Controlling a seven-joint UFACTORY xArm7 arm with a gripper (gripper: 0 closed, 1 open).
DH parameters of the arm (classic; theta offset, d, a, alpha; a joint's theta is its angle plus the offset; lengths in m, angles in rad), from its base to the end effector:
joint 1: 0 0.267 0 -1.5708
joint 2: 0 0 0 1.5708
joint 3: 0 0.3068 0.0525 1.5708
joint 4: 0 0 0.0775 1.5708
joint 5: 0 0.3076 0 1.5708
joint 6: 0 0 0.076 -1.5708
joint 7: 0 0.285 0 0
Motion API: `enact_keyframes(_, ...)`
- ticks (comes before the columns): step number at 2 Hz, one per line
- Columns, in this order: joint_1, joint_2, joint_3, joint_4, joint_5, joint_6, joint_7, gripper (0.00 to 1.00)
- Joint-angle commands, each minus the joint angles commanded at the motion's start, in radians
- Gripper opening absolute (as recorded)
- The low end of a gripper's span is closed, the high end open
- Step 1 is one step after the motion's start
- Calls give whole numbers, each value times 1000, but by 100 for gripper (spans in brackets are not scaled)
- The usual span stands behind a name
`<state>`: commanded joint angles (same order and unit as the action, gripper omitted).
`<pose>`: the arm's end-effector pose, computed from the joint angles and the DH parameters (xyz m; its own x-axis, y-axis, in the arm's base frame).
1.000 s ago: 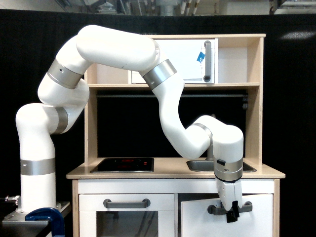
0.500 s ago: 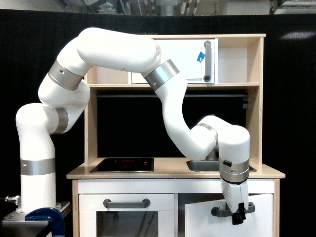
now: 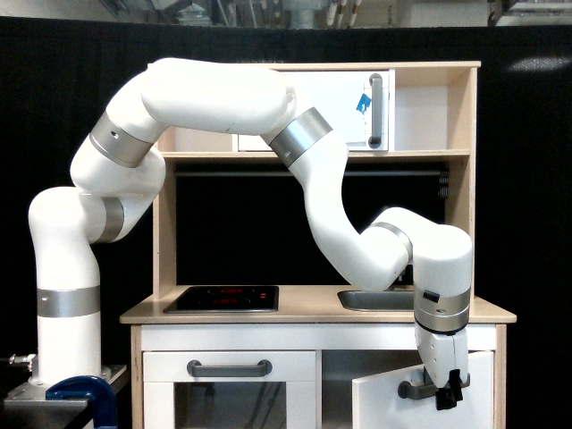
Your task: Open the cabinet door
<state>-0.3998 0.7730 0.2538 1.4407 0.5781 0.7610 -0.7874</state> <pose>0.5883 -0.0014 0.0070 0.9786 0.0770 0.1908 0.1641 -0.8514 -0.4982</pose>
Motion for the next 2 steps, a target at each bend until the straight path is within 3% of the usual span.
enact_keyframes(2,-8,69,-6,109,-39,43,21,100)
